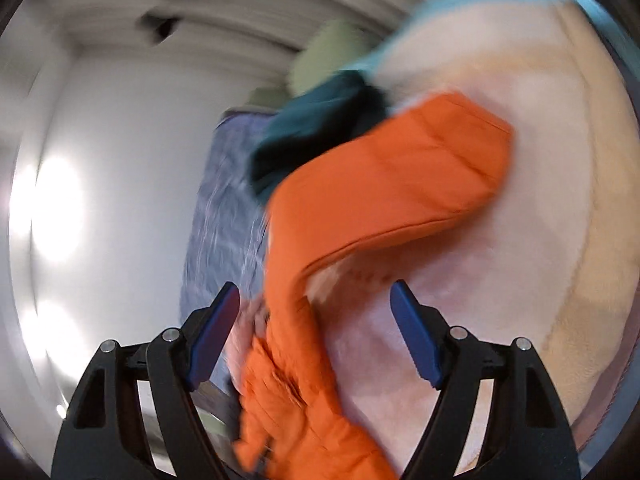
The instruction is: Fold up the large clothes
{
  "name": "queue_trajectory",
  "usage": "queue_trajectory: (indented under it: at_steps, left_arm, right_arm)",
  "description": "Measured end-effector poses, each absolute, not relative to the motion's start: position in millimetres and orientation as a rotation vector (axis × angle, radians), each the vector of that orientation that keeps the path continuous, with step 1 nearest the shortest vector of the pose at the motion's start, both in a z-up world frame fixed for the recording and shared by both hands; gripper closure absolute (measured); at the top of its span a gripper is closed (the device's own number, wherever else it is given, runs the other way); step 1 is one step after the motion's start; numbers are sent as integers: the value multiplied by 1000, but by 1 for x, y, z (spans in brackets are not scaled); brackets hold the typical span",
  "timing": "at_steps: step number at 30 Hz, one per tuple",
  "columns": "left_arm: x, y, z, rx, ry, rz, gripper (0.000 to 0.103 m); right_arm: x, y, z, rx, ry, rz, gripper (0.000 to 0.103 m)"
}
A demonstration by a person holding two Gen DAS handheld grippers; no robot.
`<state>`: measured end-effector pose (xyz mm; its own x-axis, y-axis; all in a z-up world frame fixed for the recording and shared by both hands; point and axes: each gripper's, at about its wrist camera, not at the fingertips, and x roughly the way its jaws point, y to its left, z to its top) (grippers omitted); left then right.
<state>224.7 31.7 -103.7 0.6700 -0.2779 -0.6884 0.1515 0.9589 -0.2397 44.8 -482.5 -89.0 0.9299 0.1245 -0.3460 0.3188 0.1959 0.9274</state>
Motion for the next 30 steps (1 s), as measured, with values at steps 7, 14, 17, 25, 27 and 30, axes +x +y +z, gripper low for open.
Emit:
queue_trajectory:
  at_steps: [7, 14, 17, 25, 27, 30]
  left_arm:
    - [224, 35, -104, -189, 794, -259, 22]
    - [224, 37, -103, -211, 784, -273, 21]
    - [221, 42, -101, -235, 765, -279, 20]
    - [202, 102, -80, -527, 639, -339, 18]
    - [197, 119, -73, -586, 605, -361, 18]
    - [191, 143, -65, -688, 556, -458, 17]
  right_arm:
    - [65, -527, -139, 1660, 344, -349, 67]
    - [98, -478, -41, 1217, 303, -234, 93]
    - [122, -399, 24, 917, 290, -50, 93]
    - [167, -194, 43, 456, 416, 332, 93]
    - [172, -147, 26, 340, 467, 389, 93]
    - [178, -94, -9, 190, 569, 448, 92]
